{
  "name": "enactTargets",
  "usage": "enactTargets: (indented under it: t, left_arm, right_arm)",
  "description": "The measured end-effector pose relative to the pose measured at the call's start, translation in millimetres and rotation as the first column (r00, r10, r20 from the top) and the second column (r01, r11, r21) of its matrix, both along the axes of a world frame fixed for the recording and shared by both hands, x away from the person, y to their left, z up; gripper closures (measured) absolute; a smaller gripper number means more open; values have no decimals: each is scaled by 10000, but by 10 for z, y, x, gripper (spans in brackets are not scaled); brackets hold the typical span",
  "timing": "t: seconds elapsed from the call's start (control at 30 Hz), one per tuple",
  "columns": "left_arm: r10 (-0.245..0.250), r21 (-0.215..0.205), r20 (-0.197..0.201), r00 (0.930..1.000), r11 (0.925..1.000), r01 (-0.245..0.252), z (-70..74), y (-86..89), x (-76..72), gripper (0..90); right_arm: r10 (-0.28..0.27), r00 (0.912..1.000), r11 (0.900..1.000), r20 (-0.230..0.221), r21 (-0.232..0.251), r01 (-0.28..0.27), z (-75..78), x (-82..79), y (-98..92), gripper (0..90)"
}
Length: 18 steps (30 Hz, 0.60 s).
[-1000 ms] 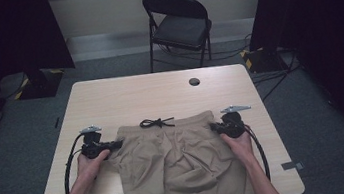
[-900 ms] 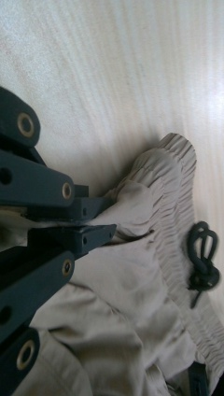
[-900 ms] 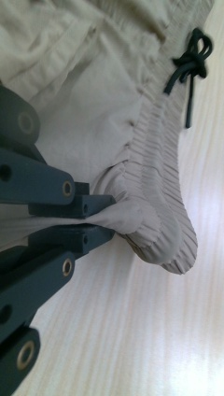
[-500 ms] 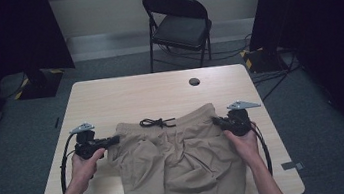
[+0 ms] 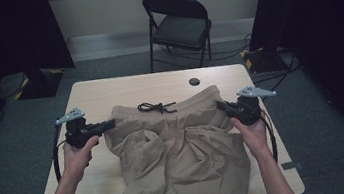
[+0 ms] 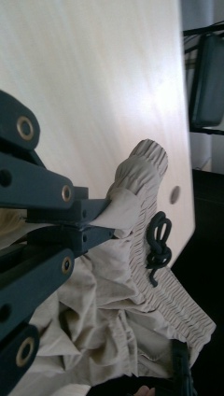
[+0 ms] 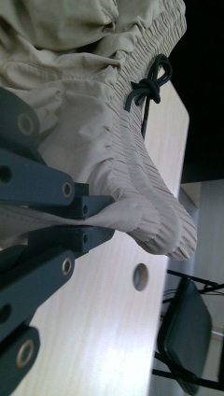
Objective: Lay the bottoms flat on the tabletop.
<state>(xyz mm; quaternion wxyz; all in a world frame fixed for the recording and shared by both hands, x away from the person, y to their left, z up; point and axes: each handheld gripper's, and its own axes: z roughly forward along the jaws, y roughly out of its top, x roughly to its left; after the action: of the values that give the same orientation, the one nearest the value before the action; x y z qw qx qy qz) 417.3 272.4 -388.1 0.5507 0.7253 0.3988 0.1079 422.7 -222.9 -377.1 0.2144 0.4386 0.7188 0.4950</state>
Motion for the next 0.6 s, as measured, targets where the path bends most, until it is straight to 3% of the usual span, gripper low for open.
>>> enactTargets:
  t: [0.2, 0.3, 0.6]
  left_arm:
    - [94, -249, 628, 9980, 9997, -79, 281, 19, 59, 890]
    - [72, -329, 1086, 9941, 9995, -37, 455, 36, 60, 890]
    - [167, -637, 1863, 9824, 9980, -48, 814, 40, 91, 890]
  right_arm:
    - [-57, 9983, 10000, 576, 58, 54, 279, 42, 5, 876]
    - [-114, 9954, 9997, 953, 219, 94, 453, 63, -7, 876]
    - [-127, 9846, 9991, 1746, 429, 52, 834, 126, 21, 876]
